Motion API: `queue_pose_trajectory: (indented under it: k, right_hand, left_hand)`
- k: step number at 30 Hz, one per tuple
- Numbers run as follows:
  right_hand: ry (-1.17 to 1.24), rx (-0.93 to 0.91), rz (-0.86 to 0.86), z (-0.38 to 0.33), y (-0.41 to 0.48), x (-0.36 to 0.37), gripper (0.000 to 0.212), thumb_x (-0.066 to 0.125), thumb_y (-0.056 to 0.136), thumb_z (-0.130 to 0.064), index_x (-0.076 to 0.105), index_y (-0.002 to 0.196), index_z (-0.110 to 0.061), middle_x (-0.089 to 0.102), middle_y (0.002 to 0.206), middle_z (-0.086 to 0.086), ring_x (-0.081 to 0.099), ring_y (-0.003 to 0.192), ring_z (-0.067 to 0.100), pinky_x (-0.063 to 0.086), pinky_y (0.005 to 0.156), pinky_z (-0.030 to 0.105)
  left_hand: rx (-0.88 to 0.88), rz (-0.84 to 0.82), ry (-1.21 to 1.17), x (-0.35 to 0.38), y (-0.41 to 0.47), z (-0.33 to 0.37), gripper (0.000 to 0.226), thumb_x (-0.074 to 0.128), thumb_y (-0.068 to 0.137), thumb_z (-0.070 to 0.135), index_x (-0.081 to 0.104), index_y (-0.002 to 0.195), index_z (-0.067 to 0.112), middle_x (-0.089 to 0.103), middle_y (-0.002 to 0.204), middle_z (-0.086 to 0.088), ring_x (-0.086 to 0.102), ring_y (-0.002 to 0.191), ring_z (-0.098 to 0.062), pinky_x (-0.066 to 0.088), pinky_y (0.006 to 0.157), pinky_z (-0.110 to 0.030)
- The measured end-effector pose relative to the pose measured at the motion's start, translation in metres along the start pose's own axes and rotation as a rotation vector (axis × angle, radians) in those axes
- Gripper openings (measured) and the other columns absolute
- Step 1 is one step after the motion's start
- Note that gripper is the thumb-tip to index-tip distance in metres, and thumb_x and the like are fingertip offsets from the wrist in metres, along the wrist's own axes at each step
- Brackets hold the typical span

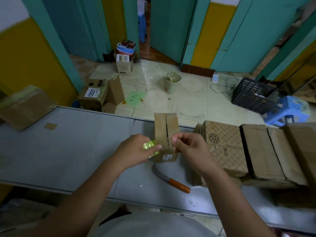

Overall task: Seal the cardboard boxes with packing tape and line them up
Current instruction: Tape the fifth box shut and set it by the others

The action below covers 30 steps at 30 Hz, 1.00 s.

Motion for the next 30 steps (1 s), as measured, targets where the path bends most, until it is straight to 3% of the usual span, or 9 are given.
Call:
queue_pose_trajectory:
  k: [5, 11, 18, 22, 26, 30]
  right_hand:
    - [0.143, 0.034, 0.119, 0.001, 0.004, -0.003, 0.015, 0.064, 0.102, -0.007, 0.074, 0.102, 0.003, 0.076, 0.091, 0.018, 0.07, 0.075, 0.012, 0.057, 0.07, 0.02]
    - [0.138, 0.015, 0.14, 0.009, 0.003, -0.006, 0.017, 0.074, 0.095, -0.012, 0.069, 0.095, 0.004, 0.068, 0.083, 0.018, 0.066, 0.075, 0.017, 0.059, 0.073, 0.025]
    - [0.181, 0.035, 0.165, 0.02, 0.006, -0.005, 0.008, 0.074, 0.094, -0.008, 0.07, 0.094, -0.001, 0.063, 0.08, 0.017, 0.061, 0.072, 0.018, 0.057, 0.069, 0.026]
    - [0.196, 0.055, 0.187, 0.025, 0.008, -0.006, 0.01, 0.074, 0.094, -0.007, 0.07, 0.096, 0.001, 0.061, 0.08, 0.018, 0.06, 0.072, 0.019, 0.056, 0.067, 0.025]
    - [0.207, 0.074, 0.196, 0.023, 0.006, -0.013, 0.011, 0.075, 0.093, -0.009, 0.072, 0.098, 0.001, 0.07, 0.089, 0.025, 0.065, 0.078, 0.024, 0.057, 0.072, 0.03]
    - [0.141, 0.029, 0.157, 0.017, 0.001, -0.016, 0.005, 0.077, 0.093, -0.009, 0.076, 0.09, -0.006, 0.072, 0.078, 0.008, 0.068, 0.075, 0.018, 0.059, 0.073, 0.027]
  left_hand:
    - [-0.011, -0.065, -0.14, -0.006, 0.003, -0.004, 0.054, 0.068, 0.081, 0.079, 0.073, 0.077, 0.025, 0.074, 0.067, 0.004, 0.075, 0.059, -0.012, 0.065, 0.061, -0.04]
    - [0.119, -0.117, -0.494, -0.015, -0.009, -0.002, 0.034, 0.074, 0.087, 0.062, 0.076, 0.076, 0.03, 0.074, 0.07, -0.006, 0.076, 0.064, -0.02, 0.059, 0.059, -0.03]
    - [0.287, -0.193, -0.758, -0.025, -0.025, 0.014, 0.044, 0.075, 0.091, 0.061, 0.081, 0.087, 0.017, 0.077, 0.075, -0.013, 0.076, 0.066, -0.025, 0.06, 0.059, -0.03]
    - [0.325, -0.184, -0.761, -0.025, -0.029, 0.023, 0.028, 0.074, 0.096, 0.049, 0.078, 0.087, 0.022, 0.075, 0.073, -0.007, 0.075, 0.063, -0.023, 0.06, 0.055, -0.03]
    - [0.266, -0.05, -0.626, -0.022, -0.028, 0.017, 0.022, 0.072, 0.094, 0.04, 0.072, 0.074, 0.031, 0.064, 0.063, -0.002, 0.069, 0.054, -0.018, 0.053, 0.047, -0.028]
    - [0.18, -0.05, -0.532, -0.013, -0.024, 0.003, 0.03, 0.069, 0.093, 0.046, 0.068, 0.071, 0.026, 0.062, 0.062, -0.001, 0.067, 0.055, -0.016, 0.051, 0.048, -0.028]
Point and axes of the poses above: each hand's wrist, its own y-axis towards the middle knuckle, its own x-axis out of the palm, z = x × y, the point moved 3 cm from there along y, towards the middle knuckle
